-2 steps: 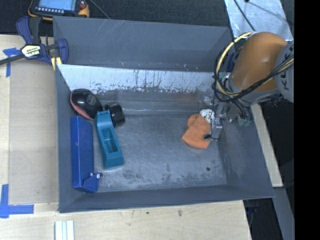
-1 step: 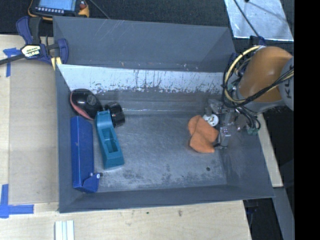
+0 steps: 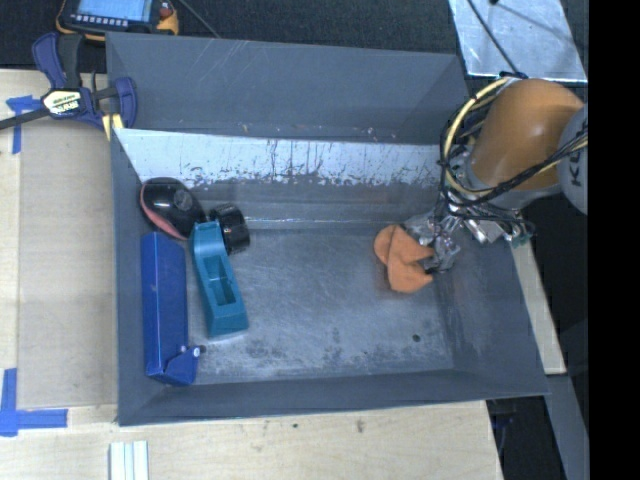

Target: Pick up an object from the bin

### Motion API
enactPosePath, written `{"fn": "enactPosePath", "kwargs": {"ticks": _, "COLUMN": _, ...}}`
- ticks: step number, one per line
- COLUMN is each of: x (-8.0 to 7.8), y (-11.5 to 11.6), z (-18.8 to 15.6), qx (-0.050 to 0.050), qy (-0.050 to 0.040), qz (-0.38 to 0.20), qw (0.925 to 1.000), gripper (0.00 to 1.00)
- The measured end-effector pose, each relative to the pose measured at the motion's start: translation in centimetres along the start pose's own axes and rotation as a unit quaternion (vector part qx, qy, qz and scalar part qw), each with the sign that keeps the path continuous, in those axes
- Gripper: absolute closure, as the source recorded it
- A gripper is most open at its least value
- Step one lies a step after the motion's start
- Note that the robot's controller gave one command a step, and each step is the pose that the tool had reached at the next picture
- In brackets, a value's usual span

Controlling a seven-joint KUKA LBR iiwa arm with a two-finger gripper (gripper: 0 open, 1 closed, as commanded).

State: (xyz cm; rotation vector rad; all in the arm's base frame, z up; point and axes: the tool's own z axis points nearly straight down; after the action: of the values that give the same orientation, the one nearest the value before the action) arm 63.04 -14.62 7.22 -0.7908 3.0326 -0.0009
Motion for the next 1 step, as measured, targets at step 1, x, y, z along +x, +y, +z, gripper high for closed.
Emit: {"fn": "enactPosePath", "kwargs": {"ticks": 1, "x": 0.04, "y": -0.03, "z": 0.00, "qx": 0.000, "qy": 0.0002, "qz": 0.001, "qw": 1.0000, "gripper": 1.00}}
